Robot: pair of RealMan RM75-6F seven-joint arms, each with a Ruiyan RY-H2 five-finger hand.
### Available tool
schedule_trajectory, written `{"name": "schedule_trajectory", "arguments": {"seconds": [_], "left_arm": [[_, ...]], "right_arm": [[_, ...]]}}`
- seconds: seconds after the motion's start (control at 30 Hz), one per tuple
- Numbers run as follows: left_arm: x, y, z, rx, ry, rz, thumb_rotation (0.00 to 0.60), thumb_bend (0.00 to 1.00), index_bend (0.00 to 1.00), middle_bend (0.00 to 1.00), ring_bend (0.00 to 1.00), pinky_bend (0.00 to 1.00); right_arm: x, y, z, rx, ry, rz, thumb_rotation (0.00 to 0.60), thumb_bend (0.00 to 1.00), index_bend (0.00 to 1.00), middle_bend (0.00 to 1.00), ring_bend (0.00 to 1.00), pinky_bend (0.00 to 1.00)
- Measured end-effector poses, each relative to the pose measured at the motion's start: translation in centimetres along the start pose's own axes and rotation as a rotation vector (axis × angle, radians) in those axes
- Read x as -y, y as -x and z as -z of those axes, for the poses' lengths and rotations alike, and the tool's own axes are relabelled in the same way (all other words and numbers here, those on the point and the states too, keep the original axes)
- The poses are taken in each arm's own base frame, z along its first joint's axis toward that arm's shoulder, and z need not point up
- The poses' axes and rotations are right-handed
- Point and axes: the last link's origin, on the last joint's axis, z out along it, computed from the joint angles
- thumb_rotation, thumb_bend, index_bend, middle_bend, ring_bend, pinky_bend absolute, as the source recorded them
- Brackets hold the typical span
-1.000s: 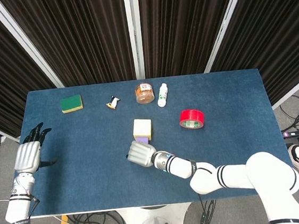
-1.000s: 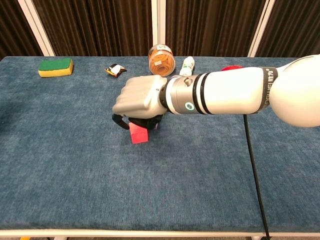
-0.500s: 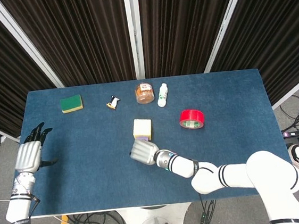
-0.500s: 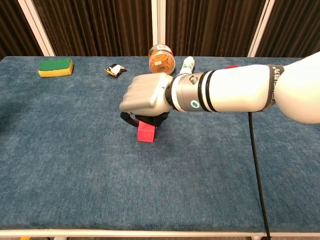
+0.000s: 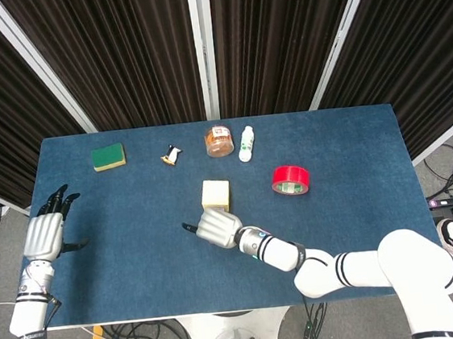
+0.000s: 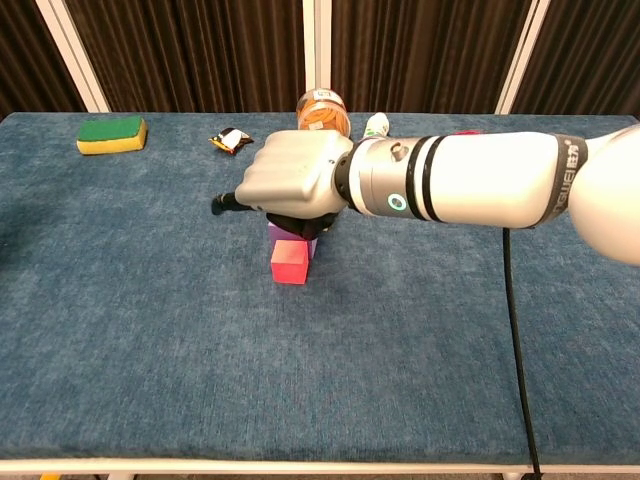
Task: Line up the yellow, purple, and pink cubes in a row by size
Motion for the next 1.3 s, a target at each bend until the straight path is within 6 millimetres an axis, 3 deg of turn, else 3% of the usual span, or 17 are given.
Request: {"name": "schedule_trajectory", "arguments": {"seconds": [0.3,0.63,1.3], "left_arm": [[0.0,-0.1,0.1,0.0,-0.003,0.002,0.6,0.03,0.2,0.06,0.09,0.21],[0.0,-0.2,0.1,0.0,-0.003,0.004,0.6,0.03,0.2,0.06,0.09,0.21],[0.5,0.1,0.3,0.014,-0.016,0.018,0.6,0.03,0.2,0.06,0.09,0.21]], "right_arm": [[0.7,0.4,-0.2,-0.028,0.047,-0.047,0.6,0.0,0.0,0.88,0.93,1.0],[0.7,-0.5,-0.1,-0.048,0.05,-0.101,0.6,0.0,0.0,0.88,0.93,1.0],[2.4,0.5,-1.3,-0.027,0.015,-0.047,0.6,0.0,0.0,0.88,0.93,1.0]]}}
